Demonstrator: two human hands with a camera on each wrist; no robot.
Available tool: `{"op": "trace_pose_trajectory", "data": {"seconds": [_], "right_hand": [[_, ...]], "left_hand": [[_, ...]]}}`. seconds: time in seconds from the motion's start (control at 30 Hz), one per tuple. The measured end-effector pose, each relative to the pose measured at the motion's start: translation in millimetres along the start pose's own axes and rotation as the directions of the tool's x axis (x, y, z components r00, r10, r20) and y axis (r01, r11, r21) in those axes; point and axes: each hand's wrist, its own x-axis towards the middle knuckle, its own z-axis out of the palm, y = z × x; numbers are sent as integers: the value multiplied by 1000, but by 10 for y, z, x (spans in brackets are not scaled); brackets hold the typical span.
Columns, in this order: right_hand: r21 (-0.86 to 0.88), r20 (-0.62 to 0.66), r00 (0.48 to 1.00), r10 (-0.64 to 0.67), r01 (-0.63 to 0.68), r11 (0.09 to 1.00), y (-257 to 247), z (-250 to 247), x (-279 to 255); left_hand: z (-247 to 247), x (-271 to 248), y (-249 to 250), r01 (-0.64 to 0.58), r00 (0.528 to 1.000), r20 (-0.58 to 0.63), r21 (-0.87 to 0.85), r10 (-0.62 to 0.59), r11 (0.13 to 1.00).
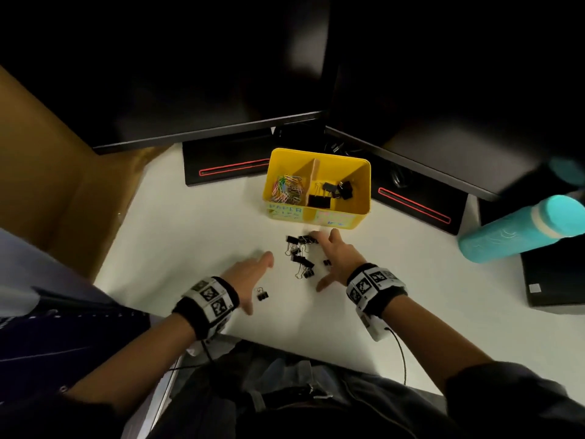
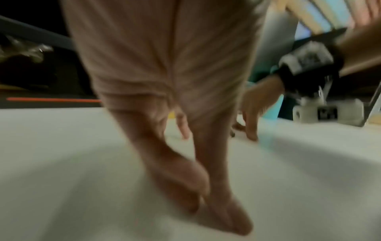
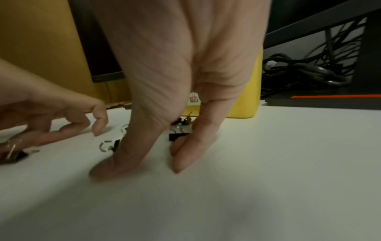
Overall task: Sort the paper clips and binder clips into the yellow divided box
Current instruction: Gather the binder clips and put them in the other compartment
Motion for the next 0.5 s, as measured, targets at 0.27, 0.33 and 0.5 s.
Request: {"op": "trace_pose_trajectory", "data": {"seconds": [0.27,0.33,0.5], "right_hand": [[91,-155,987,-51,66,994,189,165,-158],[57,-211,976,-52,66,996,214,220,-212],[91,-480,872,-93,155,984,128,92,-357]], "left_hand": [[21,374,172,-188,954,-256,-93,159,978],[-16,448,245,-172,950,-273,-40,155,984],[74,546,413,-105,947,-297,74,122,992]]}}
